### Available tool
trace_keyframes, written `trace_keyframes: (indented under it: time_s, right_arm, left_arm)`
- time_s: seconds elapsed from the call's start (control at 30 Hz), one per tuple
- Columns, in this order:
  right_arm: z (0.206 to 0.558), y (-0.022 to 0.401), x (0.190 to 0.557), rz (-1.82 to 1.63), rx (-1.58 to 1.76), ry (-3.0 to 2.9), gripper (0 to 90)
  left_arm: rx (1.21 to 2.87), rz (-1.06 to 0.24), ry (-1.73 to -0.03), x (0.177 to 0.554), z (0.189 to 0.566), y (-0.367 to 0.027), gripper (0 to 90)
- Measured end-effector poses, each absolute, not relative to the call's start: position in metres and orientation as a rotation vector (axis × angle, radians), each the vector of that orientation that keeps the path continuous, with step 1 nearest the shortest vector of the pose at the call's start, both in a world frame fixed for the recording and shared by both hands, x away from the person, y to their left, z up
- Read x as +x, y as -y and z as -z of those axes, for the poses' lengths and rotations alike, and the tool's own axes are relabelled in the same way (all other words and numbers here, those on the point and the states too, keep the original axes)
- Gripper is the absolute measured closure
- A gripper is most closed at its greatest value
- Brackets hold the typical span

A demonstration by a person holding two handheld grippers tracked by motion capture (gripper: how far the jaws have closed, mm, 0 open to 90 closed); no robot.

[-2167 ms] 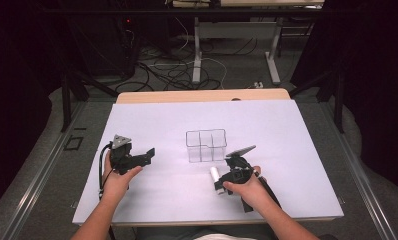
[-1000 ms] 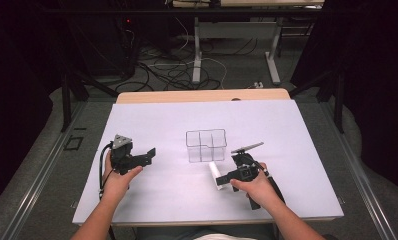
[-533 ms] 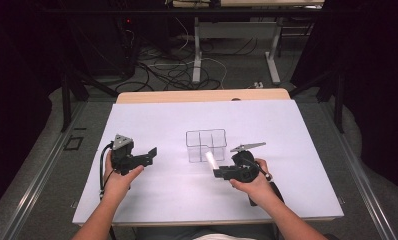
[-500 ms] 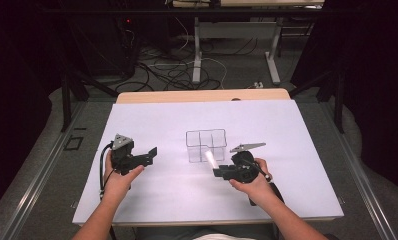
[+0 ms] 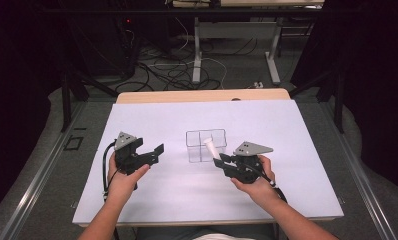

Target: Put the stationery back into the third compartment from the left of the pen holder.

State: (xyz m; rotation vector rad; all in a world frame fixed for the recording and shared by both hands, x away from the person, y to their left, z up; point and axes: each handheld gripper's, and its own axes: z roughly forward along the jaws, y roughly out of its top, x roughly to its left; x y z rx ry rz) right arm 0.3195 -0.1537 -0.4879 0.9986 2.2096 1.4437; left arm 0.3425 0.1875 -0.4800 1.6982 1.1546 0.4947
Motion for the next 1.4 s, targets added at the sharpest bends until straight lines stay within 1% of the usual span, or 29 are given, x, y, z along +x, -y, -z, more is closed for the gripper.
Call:
trace_keyframes:
  time_s: [0.1,0.17,0.3,0.47,0.57,0.73,0.8,0.97,1.1,1.3,1.4]
  right_arm:
    - [0.488,0.152,0.317,-1.432,0.974,-2.193,71.4]
    - [0.487,0.151,0.314,-1.415,0.960,-2.186,71.4]
    - [0.487,0.148,0.310,-1.398,0.945,-2.182,71.4]
    - [0.487,0.146,0.307,-1.403,0.926,-2.170,71.4]
    - [0.487,0.143,0.306,-1.403,0.931,-2.172,71.4]
    - [0.488,0.140,0.304,-1.408,0.920,-2.177,71.4]
    - [0.488,0.139,0.303,-1.416,0.913,-2.178,71.4]
    - [0.489,0.137,0.301,-1.420,0.907,-2.182,71.4]
    - [0.488,0.137,0.300,-1.418,0.901,-2.189,71.4]
    - [0.489,0.136,0.300,-1.430,0.890,-2.176,71.3]
    - [0.489,0.135,0.299,-1.441,0.889,-2.181,71.4]
  left_arm:
    - [1.718,-0.488,-1.140,0.339,0.478,-0.181,17.5]
    - [1.721,-0.472,-1.143,0.339,0.478,-0.178,20.7]
    - [1.720,-0.407,-1.107,0.338,0.477,-0.174,25.7]
    - [1.706,-0.335,-1.045,0.333,0.472,-0.164,29.3]
    - [1.677,-0.224,-1.034,0.331,0.470,-0.155,29.3]
    - [1.694,-0.132,-1.050,0.327,0.468,-0.140,31.4]
    - [1.676,-0.110,-1.036,0.326,0.469,-0.136,35.1]
    - [1.652,-0.016,-1.020,0.327,0.470,-0.124,40.2]
    - [1.660,-0.009,-0.993,0.327,0.467,-0.114,42.9]
    - [1.652,0.061,-0.963,0.331,0.468,-0.095,44.5]
    - [1.638,0.067,-0.966,0.334,0.468,-0.088,45.3]
